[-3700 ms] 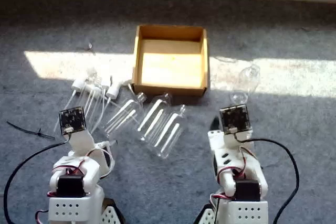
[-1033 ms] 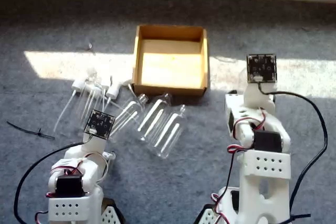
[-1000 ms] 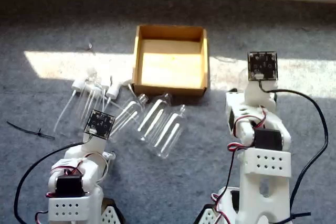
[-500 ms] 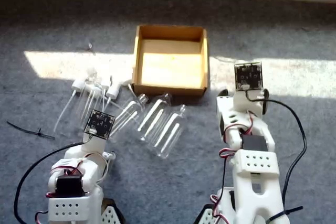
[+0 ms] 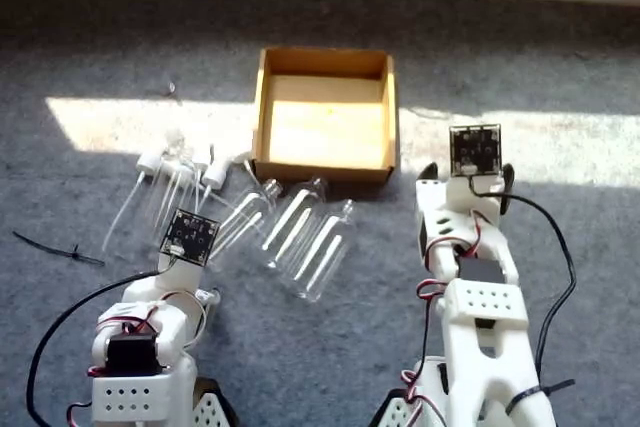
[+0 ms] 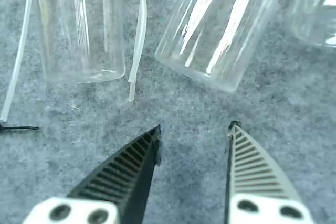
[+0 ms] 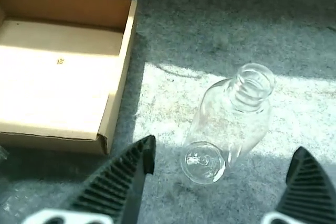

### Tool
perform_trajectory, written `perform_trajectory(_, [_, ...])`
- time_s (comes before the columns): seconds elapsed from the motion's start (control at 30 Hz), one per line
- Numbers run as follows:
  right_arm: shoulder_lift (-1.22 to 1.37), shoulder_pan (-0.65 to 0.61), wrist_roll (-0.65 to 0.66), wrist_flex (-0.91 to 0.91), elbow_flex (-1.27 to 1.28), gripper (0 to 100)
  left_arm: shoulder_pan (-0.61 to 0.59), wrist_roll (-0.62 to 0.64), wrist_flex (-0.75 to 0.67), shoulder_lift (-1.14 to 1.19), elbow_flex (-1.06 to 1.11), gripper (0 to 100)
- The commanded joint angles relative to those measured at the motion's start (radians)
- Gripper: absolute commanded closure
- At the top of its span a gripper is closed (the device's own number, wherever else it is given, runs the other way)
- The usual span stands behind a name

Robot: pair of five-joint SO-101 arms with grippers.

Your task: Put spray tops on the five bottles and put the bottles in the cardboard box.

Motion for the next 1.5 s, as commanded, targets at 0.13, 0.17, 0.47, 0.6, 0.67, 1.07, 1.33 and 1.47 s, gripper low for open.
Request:
perform_trajectory(0.13, [0.16, 0.019, 0.015, -0.082, -0.022, 63.7, 0.012, -0.011, 0.005, 0.002, 0.001, 80])
perform_trajectory(0.17, [0.163, 0.019, 0.015, -0.096, -0.031, 63.7, 0.012, -0.011, 0.005, 0.002, 0.001, 80])
perform_trajectory(0.47, [0.249, 0.018, 0.015, -0.217, -0.051, 75.1, 0.012, -0.011, 0.005, 0.002, 0.001, 80])
perform_trajectory(0.6, [0.285, 0.021, 0.015, -0.251, -0.051, 76.4, 0.012, -0.011, 0.005, 0.002, 0.001, 80])
perform_trajectory(0.67, [0.283, 0.022, 0.012, -0.251, -0.051, 77.8, 0.012, -0.011, 0.005, 0.002, 0.001, 80])
perform_trajectory(1.07, [0.271, 0.016, 0.011, -0.153, -0.12, 99.6, 0.012, -0.011, 0.005, 0.002, 0.001, 80])
perform_trajectory(1.33, [0.236, 0.016, 0.015, 0.426, -0.539, 99.1, 0.012, -0.011, 0.005, 0.002, 0.001, 80])
perform_trajectory(1.47, [0.495, 0.022, 0.017, 0.786, -1.029, 98.6, 0.012, -0.011, 0.005, 0.002, 0.001, 80])
